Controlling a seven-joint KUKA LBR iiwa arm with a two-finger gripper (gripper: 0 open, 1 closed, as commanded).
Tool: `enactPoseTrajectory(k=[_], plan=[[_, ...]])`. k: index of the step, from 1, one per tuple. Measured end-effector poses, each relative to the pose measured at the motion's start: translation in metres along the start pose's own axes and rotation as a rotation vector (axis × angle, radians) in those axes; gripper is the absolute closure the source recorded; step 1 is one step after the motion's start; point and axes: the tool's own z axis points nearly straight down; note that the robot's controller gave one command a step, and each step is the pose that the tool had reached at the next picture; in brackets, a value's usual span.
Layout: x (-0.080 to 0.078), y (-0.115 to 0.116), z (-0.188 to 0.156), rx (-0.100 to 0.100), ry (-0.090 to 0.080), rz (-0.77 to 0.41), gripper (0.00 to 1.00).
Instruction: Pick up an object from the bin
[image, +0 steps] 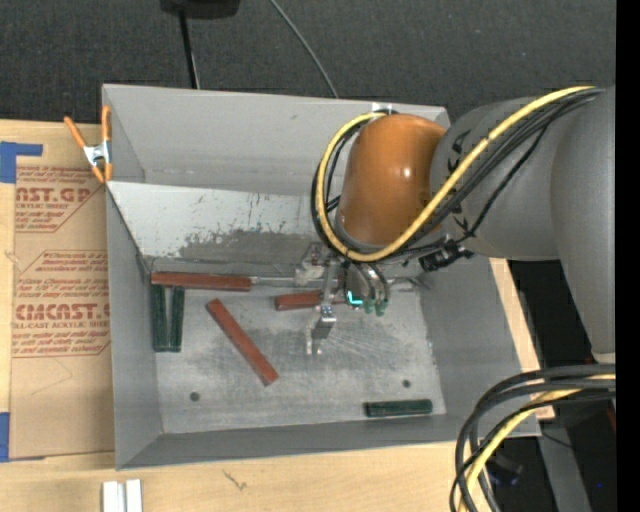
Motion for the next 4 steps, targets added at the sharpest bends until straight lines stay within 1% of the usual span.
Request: enactPoseTrajectory(k=[1, 2, 3, 4], plan=[[-0.002, 0.000, -0.004, -0.001, -0.008, 0.001, 0.00], [-0.023, -0.040, 0.077, -0.004, -0.031, 0.081, 1.00], [-0.023, -0.040, 0.077, -0.004, -0.031, 0.081, 1.00], [-0.008, -0.031, -0.056, 0.000, -0.009, -0.149, 1.00]])
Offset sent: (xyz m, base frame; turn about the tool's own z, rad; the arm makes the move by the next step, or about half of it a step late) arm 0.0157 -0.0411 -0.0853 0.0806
